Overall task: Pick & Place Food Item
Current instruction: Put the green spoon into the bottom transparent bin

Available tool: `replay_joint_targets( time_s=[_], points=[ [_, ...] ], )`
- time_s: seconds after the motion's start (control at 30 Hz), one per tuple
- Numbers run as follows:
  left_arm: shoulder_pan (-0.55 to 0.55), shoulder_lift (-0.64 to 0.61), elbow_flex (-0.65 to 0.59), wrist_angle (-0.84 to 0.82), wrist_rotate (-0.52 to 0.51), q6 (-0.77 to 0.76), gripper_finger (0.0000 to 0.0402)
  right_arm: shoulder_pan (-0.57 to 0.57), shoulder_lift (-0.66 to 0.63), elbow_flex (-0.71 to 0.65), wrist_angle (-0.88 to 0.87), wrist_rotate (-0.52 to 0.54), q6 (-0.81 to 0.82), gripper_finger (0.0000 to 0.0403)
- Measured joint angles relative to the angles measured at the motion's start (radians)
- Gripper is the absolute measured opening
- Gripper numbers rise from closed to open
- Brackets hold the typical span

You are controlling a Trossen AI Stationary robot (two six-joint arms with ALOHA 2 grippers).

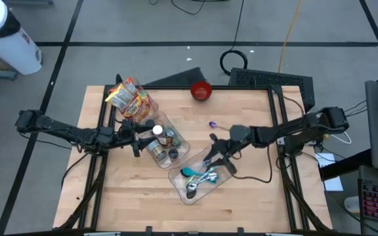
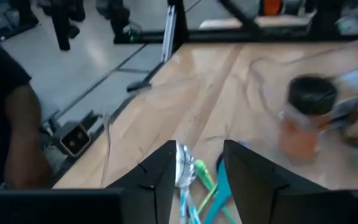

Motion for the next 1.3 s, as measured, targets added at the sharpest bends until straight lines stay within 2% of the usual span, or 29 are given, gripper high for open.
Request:
replay_joint_targets(
  time_s=[0.17, 0.33, 0.43, 0.6, 0.67, 0.73, 0.83, 1.1, 1.3],
  points=[
    [0.000, 0.000, 0.000, 0.000, 0.000, 0.000, 0.0312, -0.072, -0.127, 0.000, -0.068, 0.000, -0.007, 0.0135],
    [0.000, 0.000, 0.000, 0.000, 0.000, 0.000, 0.0312, -0.192, -0.249, 0.000, -0.196, 0.002, -0.042, 0.0137],
    [0.000, 0.000, 0.000, 0.000, 0.000, 0.000, 0.0312, -0.276, -0.290, -0.001, -0.263, 0.003, -0.061, 0.0137],
    [0.000, 0.000, 0.000, 0.000, 0.000, 0.000, 0.0312, -0.410, -0.304, -0.069, -0.224, 0.010, -0.064, 0.0138],
    [0.000, 0.000, 0.000, 0.000, 0.000, 0.000, 0.0312, -0.461, -0.304, -0.109, -0.217, 0.070, -0.064, 0.0140],
    [0.000, 0.000, 0.000, 0.000, 0.000, 0.000, 0.0312, -0.507, -0.303, -0.156, -0.207, 0.185, -0.064, 0.0145],
    [0.000, 0.000, 0.000, 0.000, 0.000, 0.000, 0.0312, -0.563, -0.284, -0.230, -0.181, 0.286, -0.070, 0.0161],
    [0.000, 0.000, 0.000, 0.000, 0.000, 0.000, 0.0312, -0.571, -0.103, -0.271, -0.149, 0.267, -0.095, 0.0231],
    [0.000, 0.000, 0.000, 0.000, 0.000, 0.000, 0.0312, -0.560, 0.079, -0.265, -0.010, 0.257, -0.125, 0.0226]
  ],
)
